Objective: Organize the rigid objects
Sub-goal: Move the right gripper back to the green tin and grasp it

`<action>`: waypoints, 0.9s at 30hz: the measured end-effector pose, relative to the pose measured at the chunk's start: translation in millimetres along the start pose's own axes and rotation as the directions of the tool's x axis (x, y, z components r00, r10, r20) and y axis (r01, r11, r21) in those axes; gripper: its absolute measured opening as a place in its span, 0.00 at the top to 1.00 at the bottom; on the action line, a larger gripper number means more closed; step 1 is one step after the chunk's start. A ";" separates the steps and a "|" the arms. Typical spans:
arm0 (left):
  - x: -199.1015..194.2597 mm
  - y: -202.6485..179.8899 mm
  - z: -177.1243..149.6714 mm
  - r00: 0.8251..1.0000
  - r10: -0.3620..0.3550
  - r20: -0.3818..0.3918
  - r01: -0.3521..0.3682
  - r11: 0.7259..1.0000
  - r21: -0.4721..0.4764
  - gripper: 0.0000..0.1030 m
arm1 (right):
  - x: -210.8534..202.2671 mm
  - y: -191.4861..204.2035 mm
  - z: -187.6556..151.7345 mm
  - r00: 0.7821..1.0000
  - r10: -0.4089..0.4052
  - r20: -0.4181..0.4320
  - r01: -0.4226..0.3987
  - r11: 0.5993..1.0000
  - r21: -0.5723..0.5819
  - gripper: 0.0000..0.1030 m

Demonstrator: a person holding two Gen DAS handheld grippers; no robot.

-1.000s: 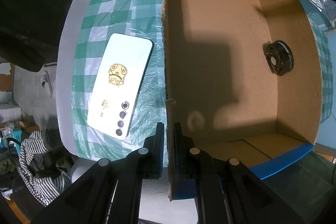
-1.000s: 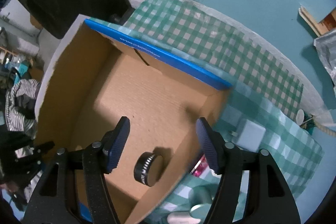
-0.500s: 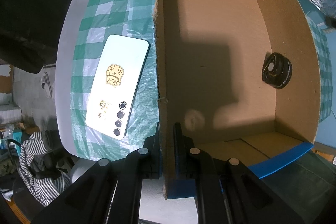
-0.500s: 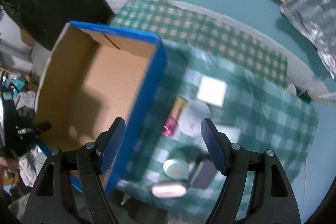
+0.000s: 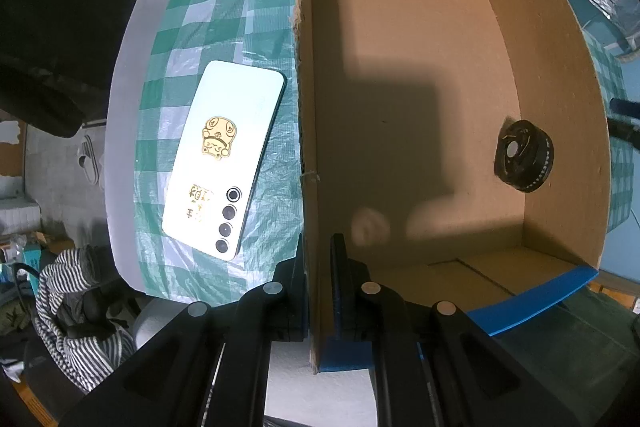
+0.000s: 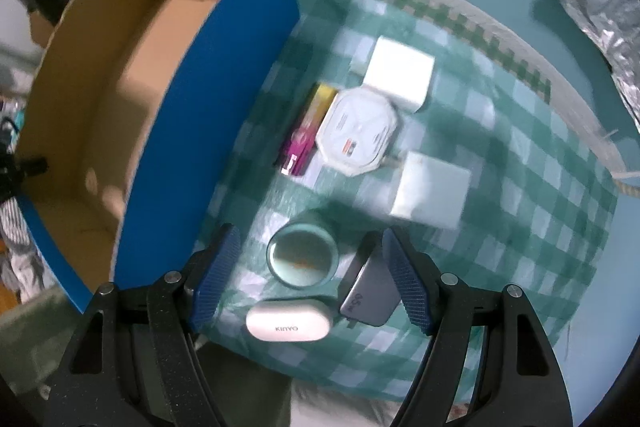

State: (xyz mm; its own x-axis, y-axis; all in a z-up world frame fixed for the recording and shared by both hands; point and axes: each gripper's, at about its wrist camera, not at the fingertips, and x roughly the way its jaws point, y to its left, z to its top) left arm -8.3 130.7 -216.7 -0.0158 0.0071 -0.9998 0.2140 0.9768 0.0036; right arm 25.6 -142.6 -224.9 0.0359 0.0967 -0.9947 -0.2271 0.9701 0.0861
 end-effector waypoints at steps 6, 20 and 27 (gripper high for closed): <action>0.9 0.1 -0.5 1.000 0.002 -0.004 -0.002 1.000 -0.005 0.92 | 17.3 6.2 -6.7 1.000 -0.015 -0.015 0.014 0.999 -0.042 0.27; 2.9 1.4 -2.4 1.000 0.003 -0.002 -0.003 1.000 -0.002 0.92 | 45.3 10.0 -11.5 0.999 -0.015 -0.050 0.012 0.999 -0.049 0.54; 3.9 2.4 -2.3 1.000 0.004 -0.004 -0.004 1.000 0.004 0.92 | 47.1 8.6 -11.5 0.999 -0.002 -0.045 0.000 1.000 -0.031 0.57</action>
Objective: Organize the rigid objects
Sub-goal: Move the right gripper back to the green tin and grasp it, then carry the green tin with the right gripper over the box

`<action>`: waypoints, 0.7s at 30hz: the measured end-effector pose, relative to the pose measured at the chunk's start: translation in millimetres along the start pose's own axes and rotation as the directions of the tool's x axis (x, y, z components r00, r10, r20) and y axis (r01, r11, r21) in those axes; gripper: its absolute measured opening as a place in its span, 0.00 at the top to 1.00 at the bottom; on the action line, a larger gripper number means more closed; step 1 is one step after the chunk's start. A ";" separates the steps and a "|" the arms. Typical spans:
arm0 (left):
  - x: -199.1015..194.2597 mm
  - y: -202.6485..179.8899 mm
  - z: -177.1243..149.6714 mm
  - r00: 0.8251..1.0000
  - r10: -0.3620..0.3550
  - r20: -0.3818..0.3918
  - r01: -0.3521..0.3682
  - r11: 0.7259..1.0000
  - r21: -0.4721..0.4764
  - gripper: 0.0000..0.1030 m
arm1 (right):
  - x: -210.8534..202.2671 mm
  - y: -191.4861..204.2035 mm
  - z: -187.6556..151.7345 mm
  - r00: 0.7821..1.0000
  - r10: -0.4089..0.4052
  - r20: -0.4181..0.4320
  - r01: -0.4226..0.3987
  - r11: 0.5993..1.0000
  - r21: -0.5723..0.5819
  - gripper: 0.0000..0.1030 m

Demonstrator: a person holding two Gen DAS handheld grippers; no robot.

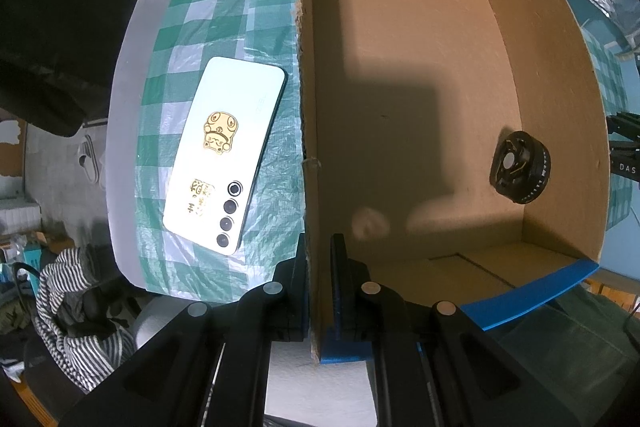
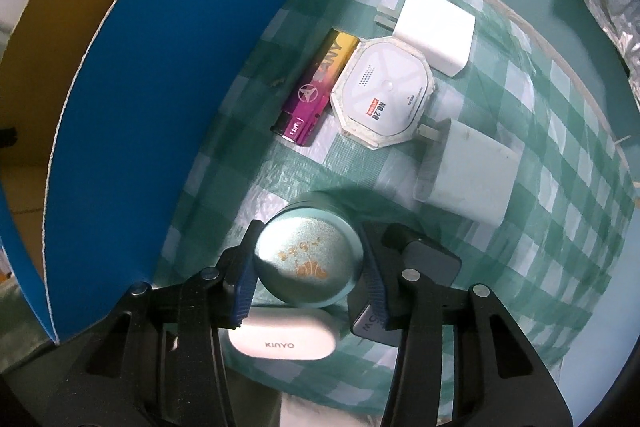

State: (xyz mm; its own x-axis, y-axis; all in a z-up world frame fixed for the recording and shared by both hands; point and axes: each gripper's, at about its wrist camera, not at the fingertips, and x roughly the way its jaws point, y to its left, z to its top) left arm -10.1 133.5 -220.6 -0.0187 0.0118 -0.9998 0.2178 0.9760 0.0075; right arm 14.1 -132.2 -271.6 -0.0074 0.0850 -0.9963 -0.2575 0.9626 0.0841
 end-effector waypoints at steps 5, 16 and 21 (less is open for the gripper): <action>-1.5 -1.6 1.7 1.000 -0.001 0.003 0.001 1.000 0.004 0.92 | -5.4 -1.3 2.8 1.000 0.010 0.007 -0.010 1.000 0.013 0.57; -2.3 -1.4 2.8 1.000 -0.004 0.004 0.004 1.000 0.005 0.92 | -29.8 0.6 13.0 0.999 0.016 0.032 -0.016 1.000 0.017 0.57; -2.6 -1.6 2.9 1.000 -0.003 0.005 0.003 1.000 0.006 0.92 | -43.1 0.3 15.6 0.998 0.018 0.052 -0.019 1.000 0.005 0.57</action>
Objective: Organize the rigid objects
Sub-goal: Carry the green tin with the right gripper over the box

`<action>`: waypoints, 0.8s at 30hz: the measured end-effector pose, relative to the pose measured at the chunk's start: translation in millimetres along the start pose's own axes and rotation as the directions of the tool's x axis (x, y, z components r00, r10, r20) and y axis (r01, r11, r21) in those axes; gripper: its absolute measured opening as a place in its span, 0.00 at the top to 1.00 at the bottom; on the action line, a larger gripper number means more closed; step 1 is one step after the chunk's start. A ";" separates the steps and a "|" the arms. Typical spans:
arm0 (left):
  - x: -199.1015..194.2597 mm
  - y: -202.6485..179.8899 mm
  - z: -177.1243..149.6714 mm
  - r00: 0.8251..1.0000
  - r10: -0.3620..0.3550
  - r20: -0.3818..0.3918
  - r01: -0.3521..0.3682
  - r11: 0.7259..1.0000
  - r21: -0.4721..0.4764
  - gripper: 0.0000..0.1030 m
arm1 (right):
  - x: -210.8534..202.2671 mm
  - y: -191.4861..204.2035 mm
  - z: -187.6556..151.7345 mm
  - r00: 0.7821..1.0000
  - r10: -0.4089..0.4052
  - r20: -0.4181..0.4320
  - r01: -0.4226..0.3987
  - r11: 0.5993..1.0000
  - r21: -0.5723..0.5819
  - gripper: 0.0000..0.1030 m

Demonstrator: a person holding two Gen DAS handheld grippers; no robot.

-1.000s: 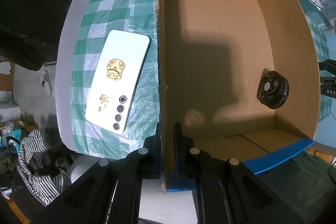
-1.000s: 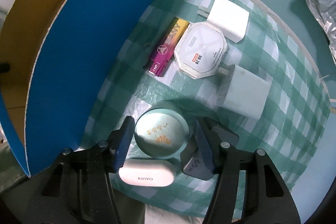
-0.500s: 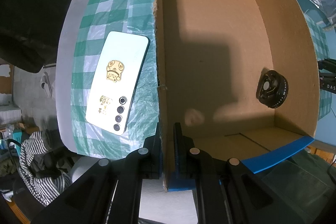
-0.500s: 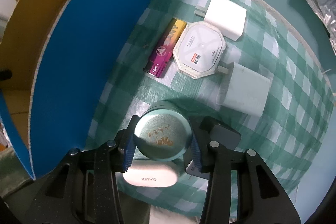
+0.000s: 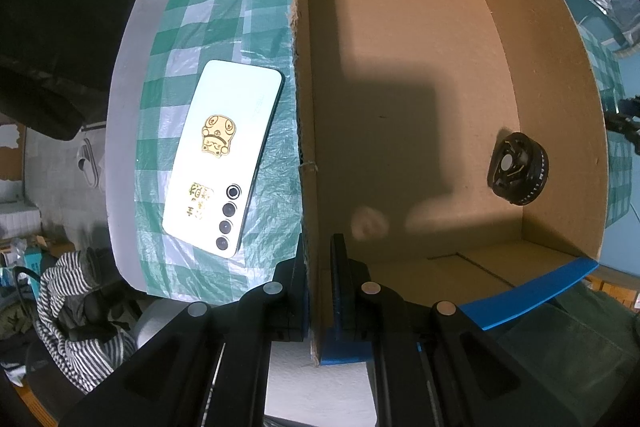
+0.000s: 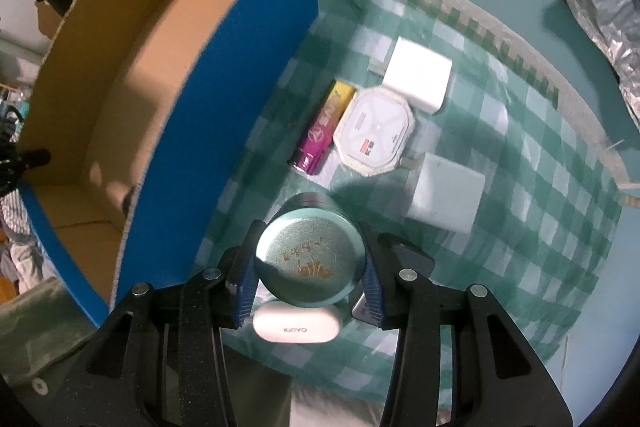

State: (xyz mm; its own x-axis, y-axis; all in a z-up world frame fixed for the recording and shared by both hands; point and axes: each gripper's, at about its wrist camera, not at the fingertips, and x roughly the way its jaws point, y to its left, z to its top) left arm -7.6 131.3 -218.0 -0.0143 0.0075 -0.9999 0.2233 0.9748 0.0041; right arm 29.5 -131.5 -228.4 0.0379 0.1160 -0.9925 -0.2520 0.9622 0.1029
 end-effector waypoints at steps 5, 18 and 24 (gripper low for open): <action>0.1 0.0 0.0 1.000 -0.002 0.001 0.002 1.000 -0.006 0.92 | -20.7 4.3 7.9 1.000 0.000 0.021 0.000 1.000 -0.014 0.57; -4.2 -0.9 2.6 1.000 -0.005 0.013 0.005 1.000 -0.008 0.92 | -72.5 23.4 32.8 0.996 0.003 0.087 0.001 0.999 -0.053 0.57; -4.4 -0.2 4.2 1.000 -0.008 0.013 0.008 1.000 -0.011 0.92 | -80.5 34.5 48.9 0.994 0.011 0.108 -0.003 0.997 -0.079 0.57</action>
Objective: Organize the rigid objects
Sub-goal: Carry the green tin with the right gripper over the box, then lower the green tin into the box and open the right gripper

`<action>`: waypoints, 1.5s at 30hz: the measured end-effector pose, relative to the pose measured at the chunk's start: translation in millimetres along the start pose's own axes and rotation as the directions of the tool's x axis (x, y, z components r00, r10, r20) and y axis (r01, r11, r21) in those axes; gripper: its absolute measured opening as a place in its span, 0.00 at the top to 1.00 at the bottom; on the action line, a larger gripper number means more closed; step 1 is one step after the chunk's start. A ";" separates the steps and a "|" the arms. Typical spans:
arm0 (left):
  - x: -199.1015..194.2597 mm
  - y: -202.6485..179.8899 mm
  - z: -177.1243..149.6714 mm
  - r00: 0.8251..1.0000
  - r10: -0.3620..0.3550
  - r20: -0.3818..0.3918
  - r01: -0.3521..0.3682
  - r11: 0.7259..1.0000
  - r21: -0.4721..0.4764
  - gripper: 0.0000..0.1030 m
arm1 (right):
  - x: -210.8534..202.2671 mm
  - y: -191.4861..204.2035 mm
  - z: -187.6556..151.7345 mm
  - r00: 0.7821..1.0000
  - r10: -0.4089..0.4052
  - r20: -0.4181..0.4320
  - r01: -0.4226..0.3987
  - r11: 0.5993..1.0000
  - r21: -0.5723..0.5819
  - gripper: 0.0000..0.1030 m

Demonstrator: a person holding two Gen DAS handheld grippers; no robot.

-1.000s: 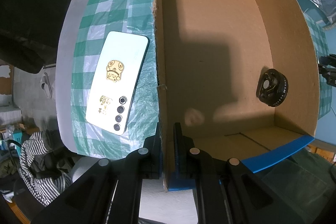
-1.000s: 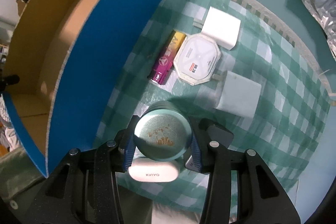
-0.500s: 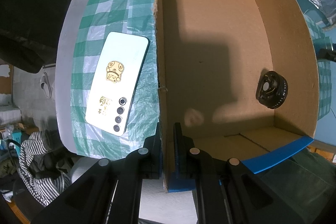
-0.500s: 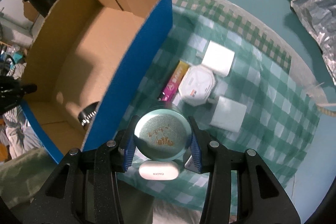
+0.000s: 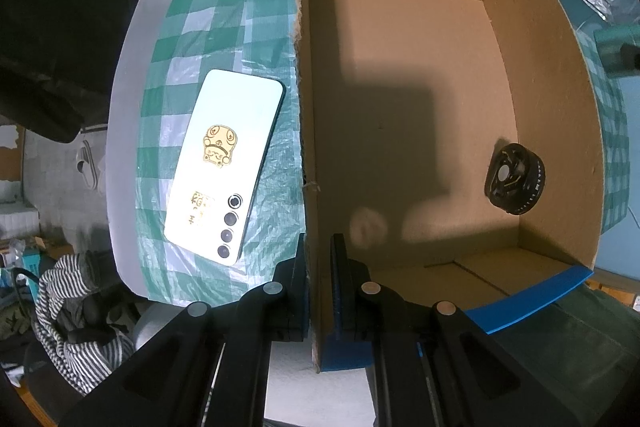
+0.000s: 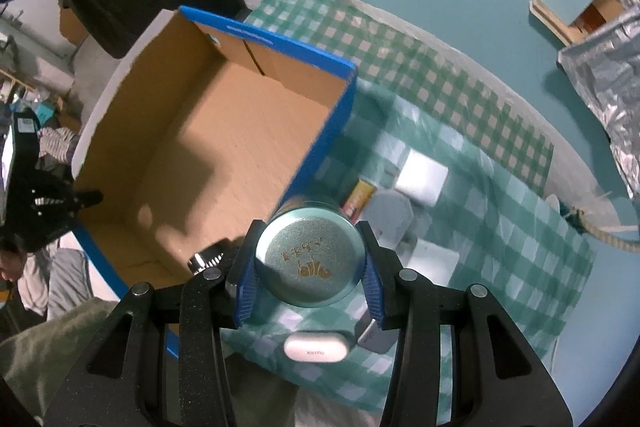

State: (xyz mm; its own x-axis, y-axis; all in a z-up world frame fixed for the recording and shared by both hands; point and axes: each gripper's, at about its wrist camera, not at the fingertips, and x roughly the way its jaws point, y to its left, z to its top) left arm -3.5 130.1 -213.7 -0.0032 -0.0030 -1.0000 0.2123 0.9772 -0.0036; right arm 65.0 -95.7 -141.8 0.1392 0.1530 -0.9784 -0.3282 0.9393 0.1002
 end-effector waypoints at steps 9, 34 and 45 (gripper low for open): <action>2.6 2.3 2.8 1.000 -0.001 -0.007 0.001 1.000 -0.009 0.92 | 2.4 19.0 27.7 1.000 0.020 0.020 -0.019 0.999 -0.038 0.57; 6.8 6.2 0.2 1.000 -0.003 -0.014 0.003 1.000 -0.014 0.92 | 86.2 43.7 83.3 0.997 0.020 -0.070 -0.025 0.997 -0.074 0.57; 5.9 7.4 -0.1 1.000 -0.003 -0.016 0.003 1.000 -0.009 0.92 | 89.8 29.5 86.6 0.998 -0.019 -0.056 0.018 1.000 -0.026 0.55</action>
State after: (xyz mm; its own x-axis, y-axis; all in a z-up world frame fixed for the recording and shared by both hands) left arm -2.0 137.3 -219.5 -0.0190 -0.0026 -0.9998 0.2034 0.9791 -0.0064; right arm 148.7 -27.6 -211.0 0.0933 0.1173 -0.9887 -0.3494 0.9337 0.0778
